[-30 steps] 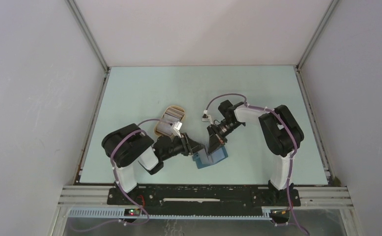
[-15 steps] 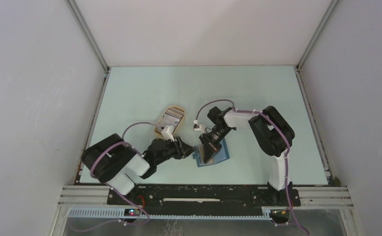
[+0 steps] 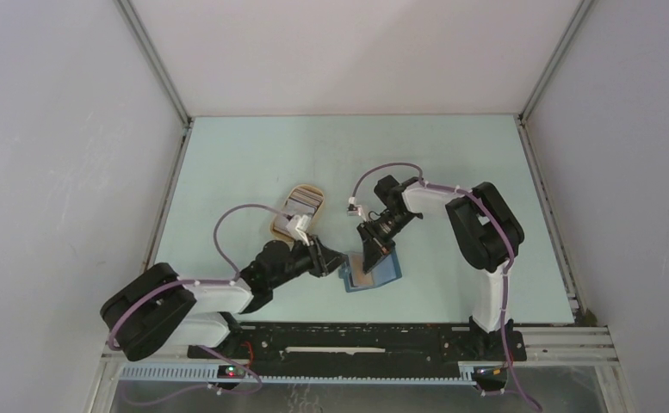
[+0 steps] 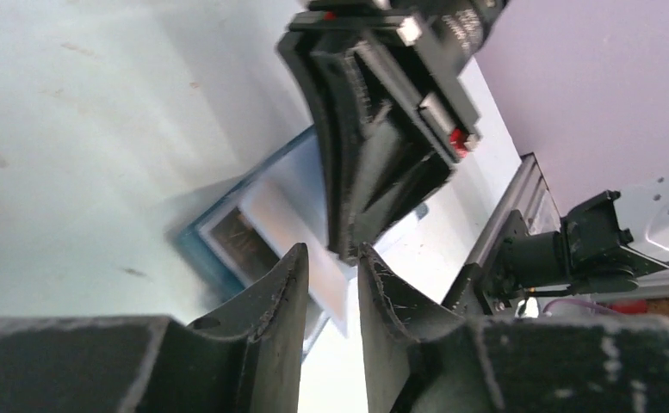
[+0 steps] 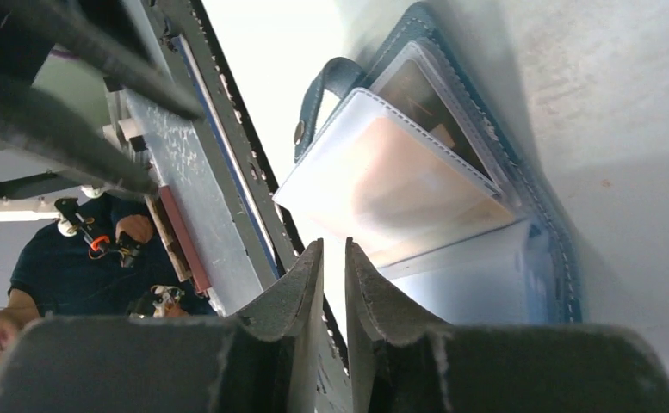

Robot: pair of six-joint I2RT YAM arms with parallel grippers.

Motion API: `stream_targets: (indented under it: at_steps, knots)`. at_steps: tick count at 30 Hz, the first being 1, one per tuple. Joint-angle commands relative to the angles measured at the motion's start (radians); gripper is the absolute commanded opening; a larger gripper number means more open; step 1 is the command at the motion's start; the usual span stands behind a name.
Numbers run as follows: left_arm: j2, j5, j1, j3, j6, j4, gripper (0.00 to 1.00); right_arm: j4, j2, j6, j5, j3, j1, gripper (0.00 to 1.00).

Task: Put the credit cards into the card holder
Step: Open the card holder at the center of the board.

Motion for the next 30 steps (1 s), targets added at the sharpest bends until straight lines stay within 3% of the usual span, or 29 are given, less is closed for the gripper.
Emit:
stream_targets:
  at_steps: [1,7,13,19,24,30]
  knots:
    - [0.008,-0.012,-0.047,0.099,0.048,-0.066,0.31,0.003,-0.022,0.0,0.054,0.024,-0.007,0.22]
    - [0.175,0.03,-0.068,0.15,0.014,0.025,0.18,0.025,-0.024,0.029,0.087,0.014,-0.043,0.18]
    - [0.332,0.009,-0.085,0.229,0.023,-0.001,0.13,0.022,-0.027,0.029,0.091,0.014,-0.06,0.15]
    - [0.326,-0.129,-0.075,0.21,0.075,-0.211,0.11,0.018,-0.054,0.008,0.251,0.014,-0.087,0.14]
    - [0.364,-0.131,-0.07,0.235,0.089,-0.248,0.1,0.006,-0.049,-0.007,0.304,0.014,-0.096,0.14]
    - [0.268,-0.121,-0.071,0.215,0.12,-0.244,0.12,-0.042,-0.119,-0.095,0.154,0.023,-0.109,0.18]
